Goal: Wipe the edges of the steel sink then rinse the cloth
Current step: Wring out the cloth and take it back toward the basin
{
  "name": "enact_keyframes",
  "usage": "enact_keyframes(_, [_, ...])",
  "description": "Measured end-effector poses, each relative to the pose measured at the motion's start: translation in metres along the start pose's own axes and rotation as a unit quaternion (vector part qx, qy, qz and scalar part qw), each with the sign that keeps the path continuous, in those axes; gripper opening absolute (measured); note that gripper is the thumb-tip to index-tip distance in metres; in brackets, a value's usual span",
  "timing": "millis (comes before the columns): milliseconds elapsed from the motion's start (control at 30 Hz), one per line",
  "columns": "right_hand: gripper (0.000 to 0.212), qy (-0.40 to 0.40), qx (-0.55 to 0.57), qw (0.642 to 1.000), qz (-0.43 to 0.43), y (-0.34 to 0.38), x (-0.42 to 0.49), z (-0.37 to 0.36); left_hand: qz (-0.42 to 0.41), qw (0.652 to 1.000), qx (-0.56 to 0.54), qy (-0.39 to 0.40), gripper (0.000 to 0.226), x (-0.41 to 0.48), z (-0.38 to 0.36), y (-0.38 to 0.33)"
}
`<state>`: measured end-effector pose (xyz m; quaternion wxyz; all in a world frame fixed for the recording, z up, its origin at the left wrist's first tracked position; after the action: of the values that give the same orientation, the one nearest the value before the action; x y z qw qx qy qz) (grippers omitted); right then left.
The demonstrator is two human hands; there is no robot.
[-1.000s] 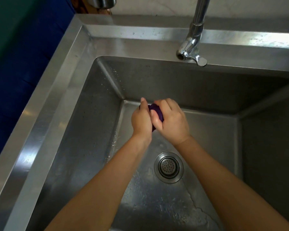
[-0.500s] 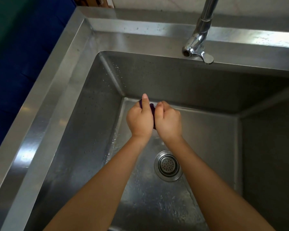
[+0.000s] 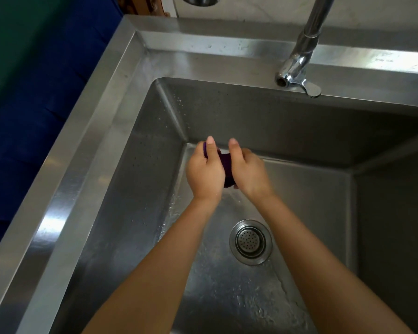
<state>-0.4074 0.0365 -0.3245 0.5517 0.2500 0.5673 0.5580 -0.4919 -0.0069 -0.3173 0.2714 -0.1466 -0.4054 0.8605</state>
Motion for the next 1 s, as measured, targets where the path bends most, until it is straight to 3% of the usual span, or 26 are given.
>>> enact_keyframes(67, [0.047, 0.006, -0.016, 0.998, 0.061, 0.002, -0.010, 0.012, 0.026, 1.000, -0.003, -0.015, 0.035, 0.007, 0.004, -0.001])
enact_keyframes(133, [0.050, 0.017, -0.106, 0.975, 0.197, 0.010, -0.021, 0.020, 0.099, 0.995, -0.023, -0.004, 0.038, 0.013, 0.005, -0.001])
enact_keyframes(200, [0.057, 0.081, -0.174, 0.931, 0.310, 0.016, -0.026, 0.018, 0.194, 0.976, -0.077, 0.065, 0.035, 0.011, 0.001, -0.003])
enact_keyframes(300, [0.059, 0.131, -0.184, 0.894, 0.386, 0.022, -0.027, 0.012, 0.300, 0.919, -0.165, 0.193, 0.030, -0.002, 0.002, -0.009])
enact_keyframes(367, [0.059, 0.135, -0.206, 0.860, 0.447, 0.024, -0.027, 0.012, 0.319, 0.896, -0.183, 0.248, 0.031, -0.007, 0.006, -0.015])
enact_keyframes(467, [0.059, 0.143, -0.245, 0.806, 0.520, 0.027, -0.027, 0.017, 0.311, 0.888, -0.208, 0.268, 0.036, -0.006, 0.008, -0.019])
enact_keyframes(567, [0.054, 0.139, -0.269, 0.778, 0.551, 0.037, -0.024, 0.022, 0.290, 0.896, -0.173, 0.287, 0.039, -0.009, 0.007, -0.024])
enact_keyframes(667, [0.042, 0.103, -0.252, 0.788, 0.553, 0.045, -0.023, 0.024, 0.315, 0.891, -0.171, 0.277, 0.039, -0.015, 0.005, -0.022])
enact_keyframes(767, [0.041, 0.048, -0.219, 0.823, 0.522, 0.047, -0.027, 0.023, 0.300, 0.919, -0.165, 0.196, 0.038, -0.020, 0.008, -0.023])
enact_keyframes(900, [0.046, -0.017, -0.152, 0.887, 0.435, 0.044, -0.028, 0.022, 0.192, 0.972, -0.091, 0.100, 0.044, -0.013, 0.006, -0.022])
enact_keyframes(1000, [0.047, -0.059, -0.092, 0.915, 0.388, 0.043, -0.028, 0.021, 0.117, 0.990, -0.051, 0.053, 0.045, -0.010, 0.009, -0.030])
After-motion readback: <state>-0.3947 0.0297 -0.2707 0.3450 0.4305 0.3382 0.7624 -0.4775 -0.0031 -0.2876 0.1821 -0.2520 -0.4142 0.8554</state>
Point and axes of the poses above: each hand's wrist, its own x-axis towards the middle knuckle, its own z-axis out of the back of the hand, y = z × x, the point moved 3 cm from there along x, towards the middle knuckle, and after that the axes turned 14 degrees about x, right-handed, at the moved point
